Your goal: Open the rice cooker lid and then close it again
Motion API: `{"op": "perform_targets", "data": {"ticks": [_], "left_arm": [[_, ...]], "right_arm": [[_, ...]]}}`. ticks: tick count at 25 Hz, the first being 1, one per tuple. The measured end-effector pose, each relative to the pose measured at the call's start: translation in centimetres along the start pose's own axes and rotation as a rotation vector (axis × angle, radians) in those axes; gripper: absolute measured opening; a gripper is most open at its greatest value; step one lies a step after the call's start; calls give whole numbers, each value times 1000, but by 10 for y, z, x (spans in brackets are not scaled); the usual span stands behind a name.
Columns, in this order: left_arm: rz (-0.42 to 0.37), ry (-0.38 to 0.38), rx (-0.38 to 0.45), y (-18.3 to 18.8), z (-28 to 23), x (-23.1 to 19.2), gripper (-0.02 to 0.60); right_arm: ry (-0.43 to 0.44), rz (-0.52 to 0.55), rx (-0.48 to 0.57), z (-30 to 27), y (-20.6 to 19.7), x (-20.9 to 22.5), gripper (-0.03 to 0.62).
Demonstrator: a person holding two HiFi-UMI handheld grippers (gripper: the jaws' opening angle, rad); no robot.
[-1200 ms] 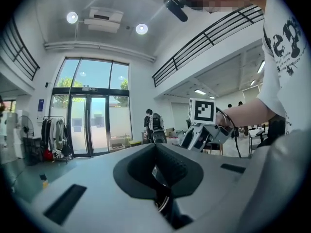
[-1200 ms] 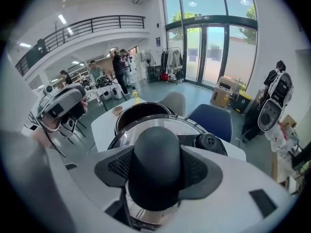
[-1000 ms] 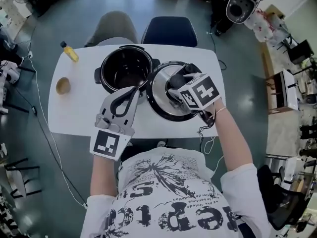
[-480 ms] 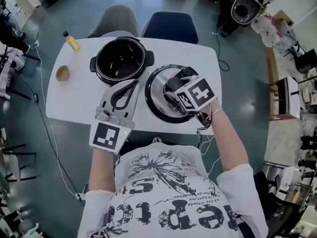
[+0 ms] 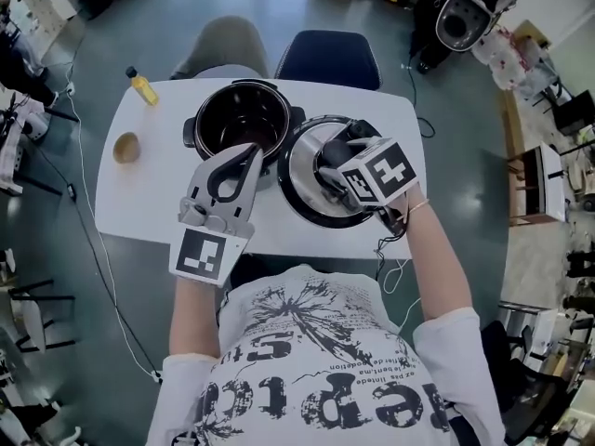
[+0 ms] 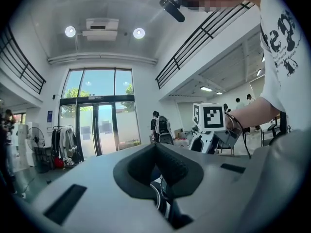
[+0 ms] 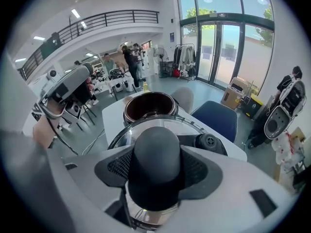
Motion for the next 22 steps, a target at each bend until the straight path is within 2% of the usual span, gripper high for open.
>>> {"op": "perform_targets", "data": {"ticks": [4, 14, 22], "left_arm": [[-2, -26, 7, -4, 3, -46, 14], [-4, -3, 5, -15, 23, -160, 14], [1, -10, -23, -40, 34, -229, 14]], "right_arm": [[-13, -7, 14, -16, 46, -11, 293], [-17, 14, 18, -72, 157, -47, 294], [18, -7, 2, -127, 208, -72, 295]]}}
Point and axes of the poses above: the fingertips, and each gripper's own axes: z backward along the fingers, x to its right, y out of its top, the point moved 3 cm from there along z, backward along the fingers, and after that the axes turned 1 degree about -x, right-handed, at the moved point
